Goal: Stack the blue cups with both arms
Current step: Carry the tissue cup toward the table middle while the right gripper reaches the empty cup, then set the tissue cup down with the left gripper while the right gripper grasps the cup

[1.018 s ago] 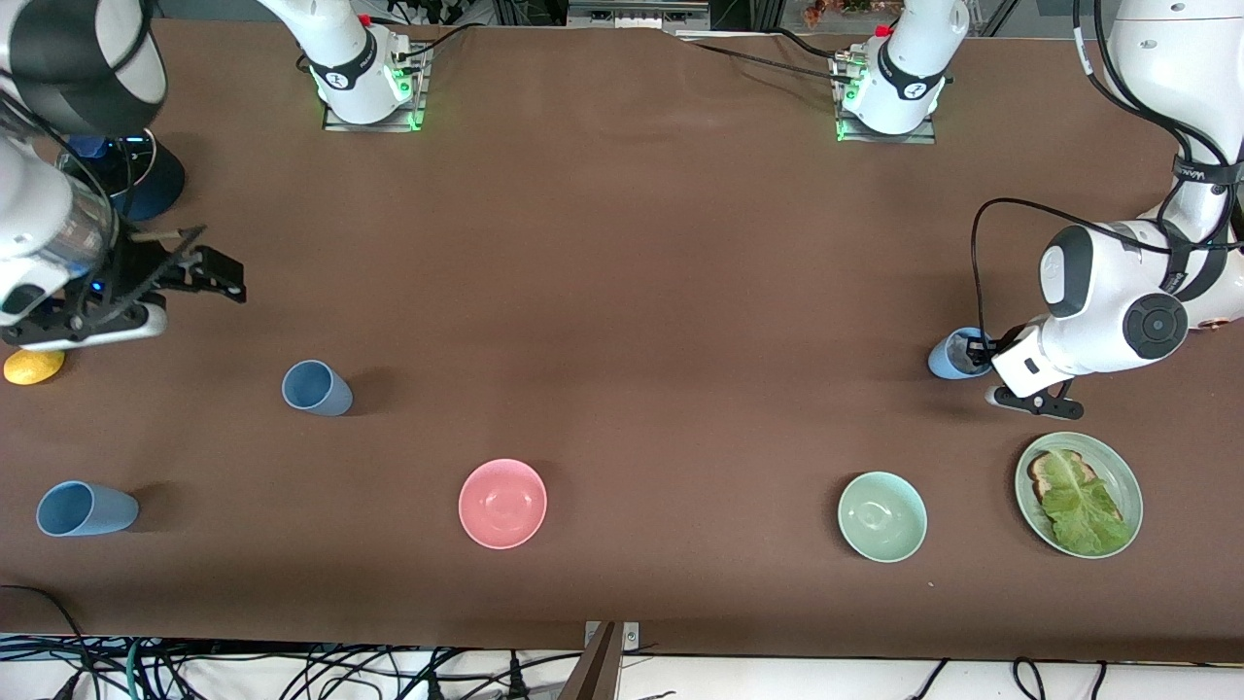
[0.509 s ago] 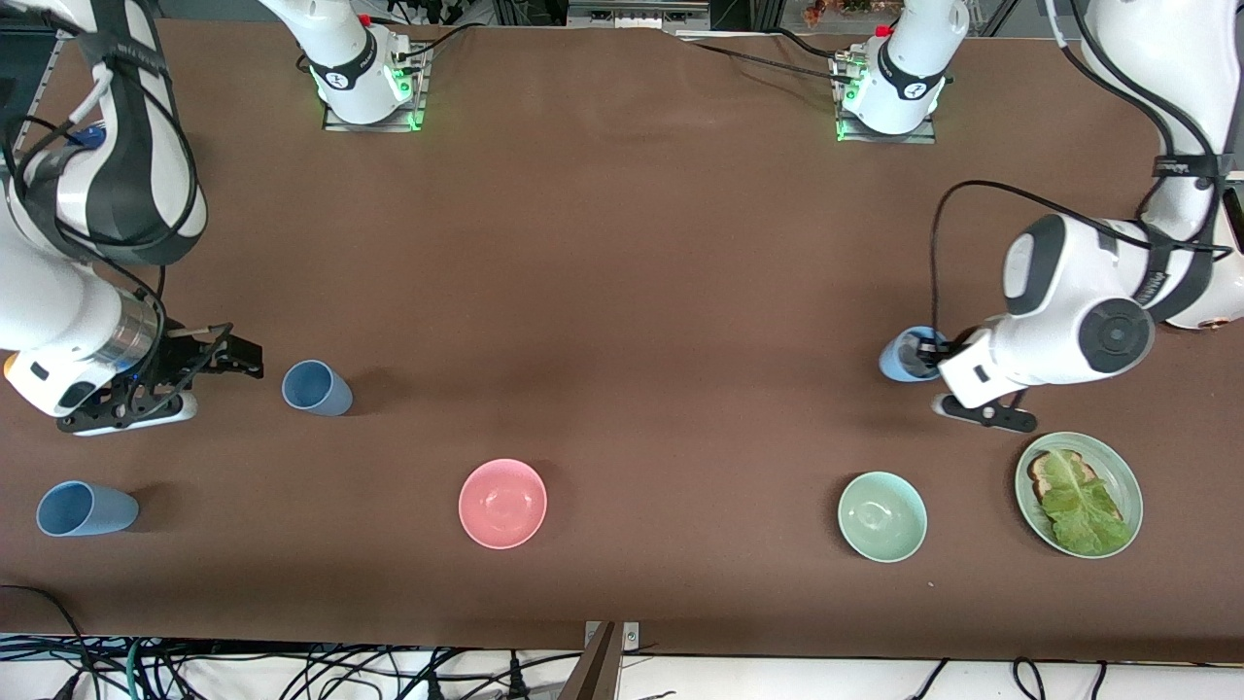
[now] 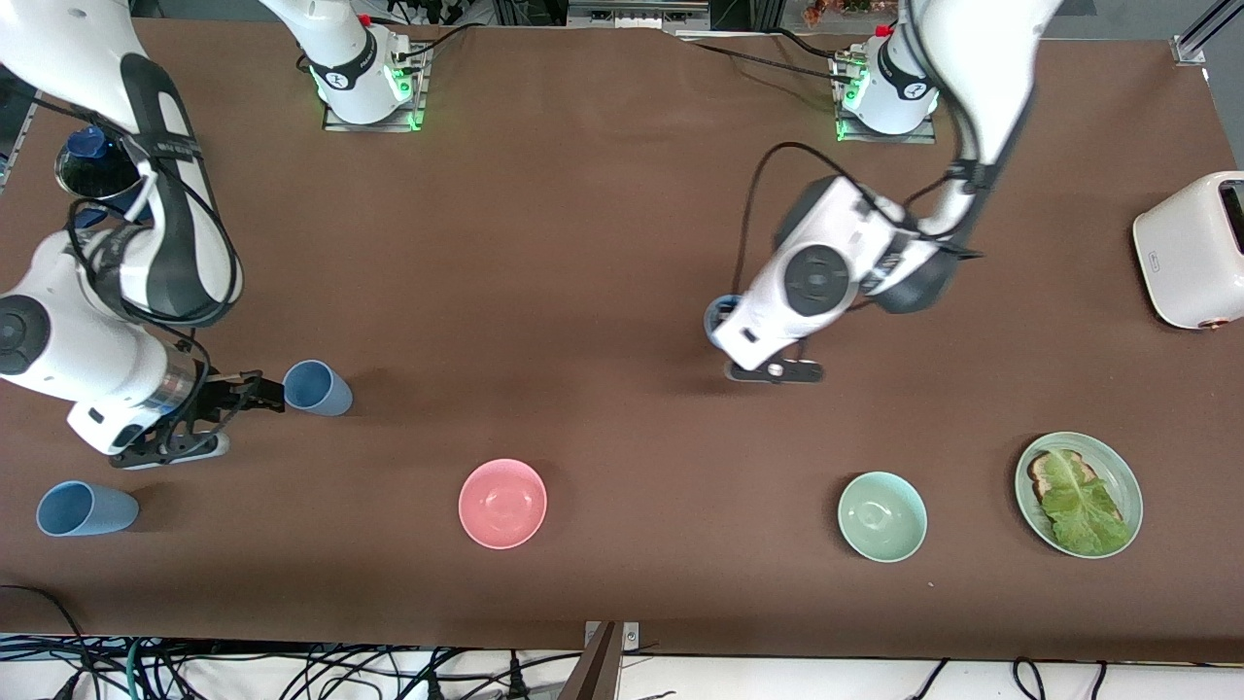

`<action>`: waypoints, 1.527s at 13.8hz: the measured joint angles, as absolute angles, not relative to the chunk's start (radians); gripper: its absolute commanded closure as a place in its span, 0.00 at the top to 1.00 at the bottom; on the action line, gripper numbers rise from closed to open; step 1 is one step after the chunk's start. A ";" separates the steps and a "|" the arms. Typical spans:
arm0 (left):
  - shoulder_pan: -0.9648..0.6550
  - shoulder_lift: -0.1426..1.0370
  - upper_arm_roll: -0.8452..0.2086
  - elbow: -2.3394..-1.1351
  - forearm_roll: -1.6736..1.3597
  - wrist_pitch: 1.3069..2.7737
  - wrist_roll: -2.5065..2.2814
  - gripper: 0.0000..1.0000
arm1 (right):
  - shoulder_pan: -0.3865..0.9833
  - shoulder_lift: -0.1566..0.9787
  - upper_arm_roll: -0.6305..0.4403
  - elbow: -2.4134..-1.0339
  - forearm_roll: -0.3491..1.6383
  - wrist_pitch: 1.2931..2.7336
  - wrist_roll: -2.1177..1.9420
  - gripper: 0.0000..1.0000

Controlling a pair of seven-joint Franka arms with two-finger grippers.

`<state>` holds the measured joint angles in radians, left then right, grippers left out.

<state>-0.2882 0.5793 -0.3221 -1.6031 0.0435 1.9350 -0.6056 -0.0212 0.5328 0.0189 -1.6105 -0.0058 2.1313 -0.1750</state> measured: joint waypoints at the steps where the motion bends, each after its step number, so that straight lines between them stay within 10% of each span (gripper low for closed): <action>1: -0.319 0.608 -0.322 -1.587 0.043 1.940 -0.628 0.00 | -0.022 0.537 0.019 -1.632 -0.006 2.148 -0.175 1.00; 9: -0.377 0.709 -0.321 -1.559 0.043 2.047 -0.641 0.09 | -0.024 0.524 0.019 -1.714 -0.006 2.159 -0.175 0.97; 11: -0.379 0.711 -0.321 -1.559 0.043 2.048 -0.641 0.99 | -0.025 0.524 0.018 -1.733 -0.006 2.165 -0.175 0.92; 21: -0.397 0.643 -0.330 -1.513 0.042 1.847 -0.651 1.00 | -0.025 0.531 0.017 -1.757 -0.005 2.180 -0.173 0.00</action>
